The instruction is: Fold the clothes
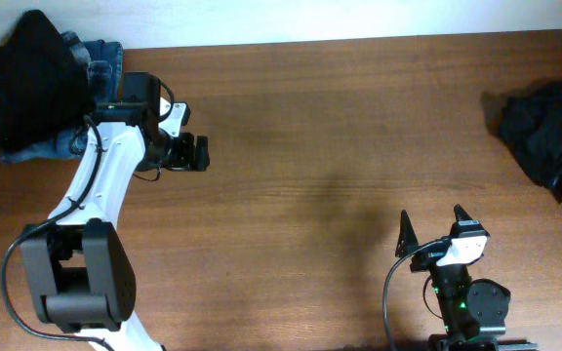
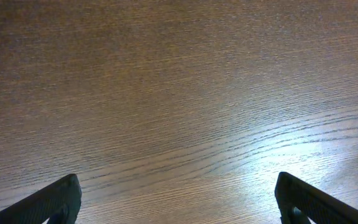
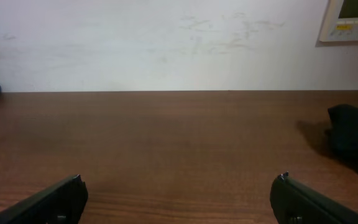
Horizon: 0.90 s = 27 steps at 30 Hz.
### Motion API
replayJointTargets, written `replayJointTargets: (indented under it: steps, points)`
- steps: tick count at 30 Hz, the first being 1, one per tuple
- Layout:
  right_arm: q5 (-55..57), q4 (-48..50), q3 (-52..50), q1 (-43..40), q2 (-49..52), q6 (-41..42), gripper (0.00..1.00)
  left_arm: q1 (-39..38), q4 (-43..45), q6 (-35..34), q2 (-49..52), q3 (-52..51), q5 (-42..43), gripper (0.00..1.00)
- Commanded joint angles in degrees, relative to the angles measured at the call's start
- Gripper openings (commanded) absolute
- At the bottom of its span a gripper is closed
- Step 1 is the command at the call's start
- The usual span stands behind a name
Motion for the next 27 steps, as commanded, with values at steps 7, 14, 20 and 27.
replayJointTargets:
  steps: [7, 14, 20, 27]
  points:
    - [1.3, -0.5, -0.3, 0.6, -0.5, 0.3, 0.99, 0.0, 0.1, 0.0, 0.3, -0.2, 0.8, 0.99]
    - [1.3, -0.5, -0.3, 0.6, -0.5, 0.3, 0.99, 0.0, 0.0, 0.0, 0.3, -0.2, 0.8, 0.99]
    - [1.3, -0.5, -0.3, 0.6, -0.5, 0.3, 0.99, 0.0, 0.1, 0.0, 0.3, -0.2, 0.8, 0.99]
    - [1.3, -0.5, -0.3, 0.6, -0.5, 0.3, 0.99, -0.5, 0.2, -0.4, 0.5, -0.9, 2.3, 0.99]
